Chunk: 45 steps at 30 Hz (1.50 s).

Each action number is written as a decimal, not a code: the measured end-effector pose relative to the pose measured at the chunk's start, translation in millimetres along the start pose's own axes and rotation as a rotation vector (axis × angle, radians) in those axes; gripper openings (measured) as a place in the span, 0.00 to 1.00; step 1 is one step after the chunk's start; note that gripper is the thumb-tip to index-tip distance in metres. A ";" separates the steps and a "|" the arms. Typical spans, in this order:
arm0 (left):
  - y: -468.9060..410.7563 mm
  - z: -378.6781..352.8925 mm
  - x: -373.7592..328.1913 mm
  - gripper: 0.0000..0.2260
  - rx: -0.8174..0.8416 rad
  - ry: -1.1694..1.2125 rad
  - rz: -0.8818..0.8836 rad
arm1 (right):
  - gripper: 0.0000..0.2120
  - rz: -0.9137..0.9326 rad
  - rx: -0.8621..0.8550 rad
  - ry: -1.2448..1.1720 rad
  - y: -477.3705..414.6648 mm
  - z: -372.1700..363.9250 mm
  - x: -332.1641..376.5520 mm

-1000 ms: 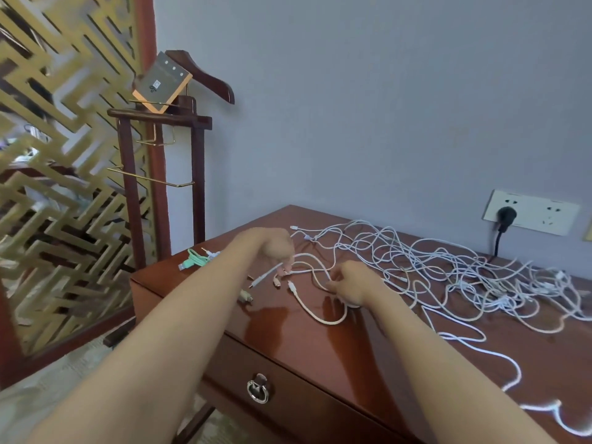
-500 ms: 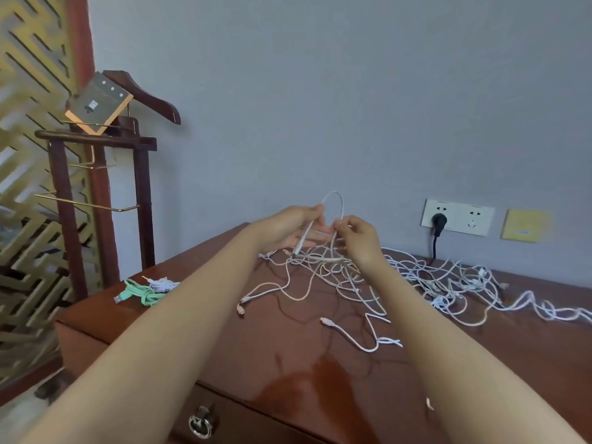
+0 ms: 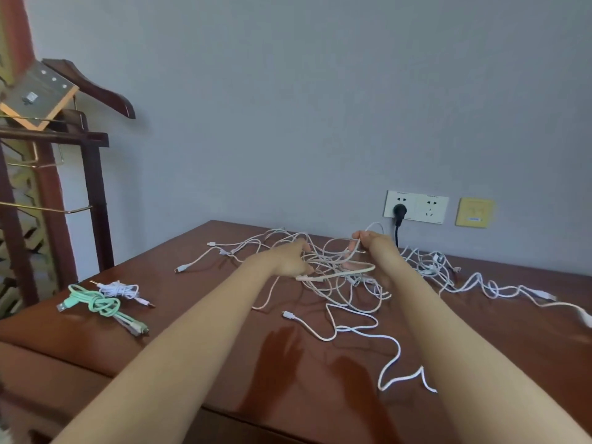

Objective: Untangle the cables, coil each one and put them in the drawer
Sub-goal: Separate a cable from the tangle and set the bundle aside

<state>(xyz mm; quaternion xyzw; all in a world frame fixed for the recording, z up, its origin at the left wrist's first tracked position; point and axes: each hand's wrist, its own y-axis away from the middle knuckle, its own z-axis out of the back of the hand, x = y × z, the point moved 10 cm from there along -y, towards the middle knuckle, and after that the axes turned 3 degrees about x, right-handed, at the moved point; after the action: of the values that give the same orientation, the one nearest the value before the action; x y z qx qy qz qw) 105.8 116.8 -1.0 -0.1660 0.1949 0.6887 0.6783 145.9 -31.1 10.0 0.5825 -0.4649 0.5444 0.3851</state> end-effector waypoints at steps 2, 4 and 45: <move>-3.1 -14.8 3.1 0.22 0.075 -0.073 0.024 | 0.14 -0.094 -0.032 0.038 1.4 13.5 -10.2; -4.1 -21.5 4.6 0.21 0.084 -0.157 0.030 | 0.10 -0.158 -0.063 0.199 1.5 27.3 -16.3; 57.6 -130.3 -75.8 0.10 0.743 -0.227 -0.136 | 0.15 0.210 -0.133 0.750 11.8 67.4 -1.4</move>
<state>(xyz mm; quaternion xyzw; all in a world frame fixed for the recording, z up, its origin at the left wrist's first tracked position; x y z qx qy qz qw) 45.4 -13.7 -74.4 0.1555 0.3430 0.5390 0.7534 153.2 -98.5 0.4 0.2659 -0.3834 0.7245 0.5074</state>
